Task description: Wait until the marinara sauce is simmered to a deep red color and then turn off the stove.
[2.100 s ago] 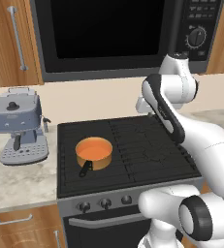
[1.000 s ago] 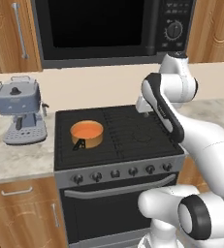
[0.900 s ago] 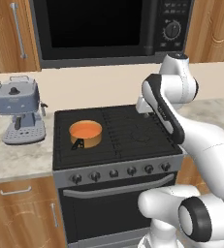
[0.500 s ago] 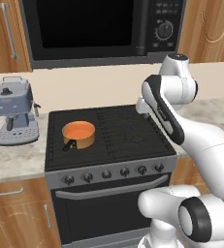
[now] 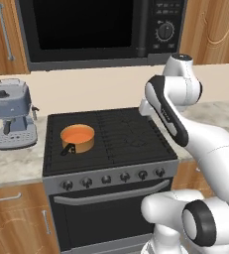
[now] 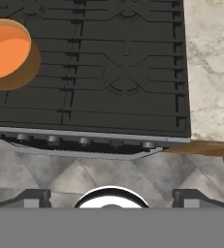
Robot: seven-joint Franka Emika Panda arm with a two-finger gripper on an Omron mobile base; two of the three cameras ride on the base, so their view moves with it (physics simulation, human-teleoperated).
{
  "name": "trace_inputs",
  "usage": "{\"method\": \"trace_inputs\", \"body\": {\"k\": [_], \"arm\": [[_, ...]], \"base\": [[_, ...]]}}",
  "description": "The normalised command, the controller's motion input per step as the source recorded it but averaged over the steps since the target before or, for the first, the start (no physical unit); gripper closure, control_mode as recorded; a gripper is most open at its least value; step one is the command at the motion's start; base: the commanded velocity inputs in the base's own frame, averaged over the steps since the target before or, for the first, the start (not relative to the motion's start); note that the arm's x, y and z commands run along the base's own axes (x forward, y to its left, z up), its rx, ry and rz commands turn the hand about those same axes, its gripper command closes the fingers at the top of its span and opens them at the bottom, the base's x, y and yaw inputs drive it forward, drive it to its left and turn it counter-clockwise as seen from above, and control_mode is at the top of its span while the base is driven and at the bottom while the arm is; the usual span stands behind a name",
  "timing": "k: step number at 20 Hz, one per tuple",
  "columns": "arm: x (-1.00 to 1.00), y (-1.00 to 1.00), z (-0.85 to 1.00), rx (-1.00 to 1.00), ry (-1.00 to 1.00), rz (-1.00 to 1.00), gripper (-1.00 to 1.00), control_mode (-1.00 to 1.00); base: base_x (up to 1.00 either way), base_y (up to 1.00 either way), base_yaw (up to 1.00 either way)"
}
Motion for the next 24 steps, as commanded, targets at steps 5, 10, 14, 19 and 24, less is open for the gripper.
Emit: {"method": "trace_inputs", "body": {"k": [5,10,14,19,24], "arm": [[-0.08,0.06,-0.06,0.00,0.00,0.00,-1.00,-1.00],[-0.53,0.77,-0.30,-0.05,0.00,0.01,-1.00,-1.00],[-0.53,1.00,-0.28,-0.07,0.00,0.01,-1.00,-1.00],[-0.22,0.96,-0.21,-0.01,0.00,0.00,-1.00,-1.00],[0.00,0.94,-0.38,0.00,-0.03,0.00,-1.00,-1.00]], "base": [[0.00,0.00,0.00],[0.00,0.00,0.00],[0.00,0.00,0.00],[0.00,0.00,0.00],[0.00,0.00,0.00]]}}
